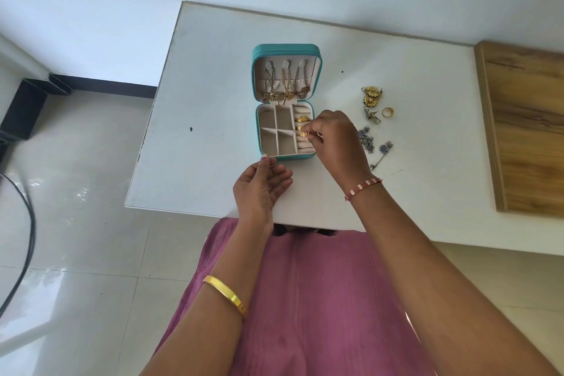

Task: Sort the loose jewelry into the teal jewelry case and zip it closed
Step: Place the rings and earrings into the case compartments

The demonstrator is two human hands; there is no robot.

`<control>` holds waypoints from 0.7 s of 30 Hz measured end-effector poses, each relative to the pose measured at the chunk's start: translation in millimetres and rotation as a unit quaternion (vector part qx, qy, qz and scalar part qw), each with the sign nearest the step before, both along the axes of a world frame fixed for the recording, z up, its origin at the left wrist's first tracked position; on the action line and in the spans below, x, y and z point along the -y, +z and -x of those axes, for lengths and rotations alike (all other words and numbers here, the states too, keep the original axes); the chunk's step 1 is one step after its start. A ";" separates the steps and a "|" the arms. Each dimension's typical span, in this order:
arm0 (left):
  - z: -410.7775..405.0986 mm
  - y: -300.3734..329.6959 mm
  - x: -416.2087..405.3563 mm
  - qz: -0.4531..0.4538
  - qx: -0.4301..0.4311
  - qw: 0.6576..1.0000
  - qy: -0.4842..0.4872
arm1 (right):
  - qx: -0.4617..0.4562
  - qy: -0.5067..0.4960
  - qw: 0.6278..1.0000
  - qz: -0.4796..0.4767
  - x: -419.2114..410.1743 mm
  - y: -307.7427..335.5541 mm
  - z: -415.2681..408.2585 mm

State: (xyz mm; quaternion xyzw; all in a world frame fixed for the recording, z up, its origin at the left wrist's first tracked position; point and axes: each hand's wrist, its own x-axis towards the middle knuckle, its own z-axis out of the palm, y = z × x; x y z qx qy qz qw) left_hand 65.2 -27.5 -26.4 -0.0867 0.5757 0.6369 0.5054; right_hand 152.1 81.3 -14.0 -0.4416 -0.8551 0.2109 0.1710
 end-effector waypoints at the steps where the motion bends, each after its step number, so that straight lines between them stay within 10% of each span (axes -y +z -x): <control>1: 0.0 0.2 0.1 -0.002 0.000 1.000 0.000 | 0.005 0.009 1.000 -0.013 -0.4 -0.6 0.4; 21: -0.2 -1.7 0.9 0.000 -0.006 1.000 -0.006 | 0.076 -0.009 0.991 -0.112 18.3 -7.3 -10.5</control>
